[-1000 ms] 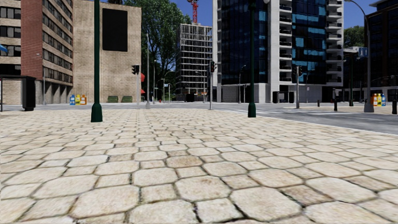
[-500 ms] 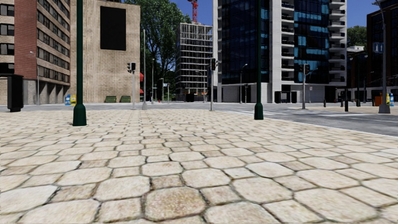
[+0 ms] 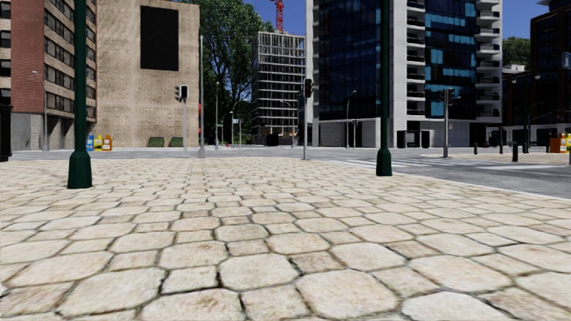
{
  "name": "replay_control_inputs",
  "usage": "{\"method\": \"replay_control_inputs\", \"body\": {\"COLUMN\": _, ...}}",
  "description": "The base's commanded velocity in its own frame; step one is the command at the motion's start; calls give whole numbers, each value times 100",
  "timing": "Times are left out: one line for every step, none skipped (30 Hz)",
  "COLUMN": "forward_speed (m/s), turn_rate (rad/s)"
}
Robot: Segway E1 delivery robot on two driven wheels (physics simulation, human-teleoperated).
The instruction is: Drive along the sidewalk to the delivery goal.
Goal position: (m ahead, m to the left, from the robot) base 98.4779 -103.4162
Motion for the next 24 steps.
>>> {"method": "replay_control_inputs", "body": {"forward_speed": 200, "turn_rate": 0}}
{"method": "replay_control_inputs", "body": {"forward_speed": 200, "turn_rate": 0}}
{"method": "replay_control_inputs", "body": {"forward_speed": 200, "turn_rate": 0}}
{"method": "replay_control_inputs", "body": {"forward_speed": 200, "turn_rate": 0}}
{"method": "replay_control_inputs", "body": {"forward_speed": 200, "turn_rate": 0}}
{"method": "replay_control_inputs", "body": {"forward_speed": 200, "turn_rate": 0}}
{"method": "replay_control_inputs", "body": {"forward_speed": 200, "turn_rate": 0}}
{"method": "replay_control_inputs", "body": {"forward_speed": 200, "turn_rate": 0}}
{"method": "replay_control_inputs", "body": {"forward_speed": 200, "turn_rate": 0}}
{"method": "replay_control_inputs", "body": {"forward_speed": 200, "turn_rate": 0}}
{"method": "replay_control_inputs", "body": {"forward_speed": 200, "turn_rate": 0}}
{"method": "replay_control_inputs", "body": {"forward_speed": 200, "turn_rate": 0}}
{"method": "replay_control_inputs", "body": {"forward_speed": 200, "turn_rate": 0}}
{"method": "replay_control_inputs", "body": {"forward_speed": 200, "turn_rate": 0}}
{"method": "replay_control_inputs", "body": {"forward_speed": 200, "turn_rate": 0}}
{"method": "replay_control_inputs", "body": {"forward_speed": 200, "turn_rate": 0}}
{"method": "replay_control_inputs", "body": {"forward_speed": 200, "turn_rate": 0}}
{"method": "replay_control_inputs", "body": {"forward_speed": 200, "turn_rate": 0}}
{"method": "replay_control_inputs", "body": {"forward_speed": 200, "turn_rate": 0}}
{"method": "replay_control_inputs", "body": {"forward_speed": 200, "turn_rate": 0}}
{"method": "replay_control_inputs", "body": {"forward_speed": 200, "turn_rate": 0}}
{"method": "replay_control_inputs", "body": {"forward_speed": 200, "turn_rate": 0}}
{"method": "replay_control_inputs", "body": {"forward_speed": 200, "turn_rate": 0}}
{"method": "replay_control_inputs", "body": {"forward_speed": 200, "turn_rate": 0}}
